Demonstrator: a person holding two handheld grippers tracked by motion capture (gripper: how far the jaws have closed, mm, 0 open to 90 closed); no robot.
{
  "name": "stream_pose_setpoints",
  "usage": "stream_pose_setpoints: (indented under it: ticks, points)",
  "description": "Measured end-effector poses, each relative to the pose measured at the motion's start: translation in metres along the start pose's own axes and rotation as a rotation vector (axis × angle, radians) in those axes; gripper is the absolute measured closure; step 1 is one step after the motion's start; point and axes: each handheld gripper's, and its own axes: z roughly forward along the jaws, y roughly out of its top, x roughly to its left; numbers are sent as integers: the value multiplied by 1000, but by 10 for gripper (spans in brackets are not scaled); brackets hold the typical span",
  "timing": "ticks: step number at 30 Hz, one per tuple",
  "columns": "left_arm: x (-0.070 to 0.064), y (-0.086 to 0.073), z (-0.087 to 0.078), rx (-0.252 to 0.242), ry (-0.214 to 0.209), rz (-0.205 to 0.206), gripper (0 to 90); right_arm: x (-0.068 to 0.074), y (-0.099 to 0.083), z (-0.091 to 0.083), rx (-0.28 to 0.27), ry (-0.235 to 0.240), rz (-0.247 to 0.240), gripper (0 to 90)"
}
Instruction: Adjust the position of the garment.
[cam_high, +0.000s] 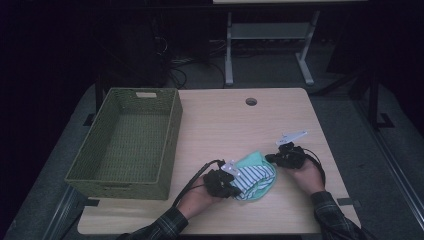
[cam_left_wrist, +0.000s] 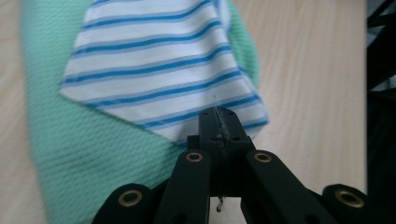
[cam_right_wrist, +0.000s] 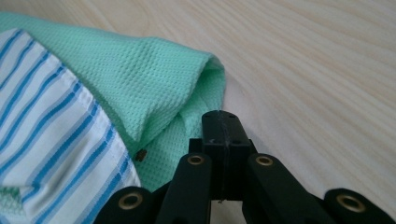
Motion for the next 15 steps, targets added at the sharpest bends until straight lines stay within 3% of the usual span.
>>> stream_pose_setpoints:
  ticks: [15]
  points:
    - [33, -7, -11, 13, 109, -66, 896, 17, -13, -12, 18, 25, -34, 900]
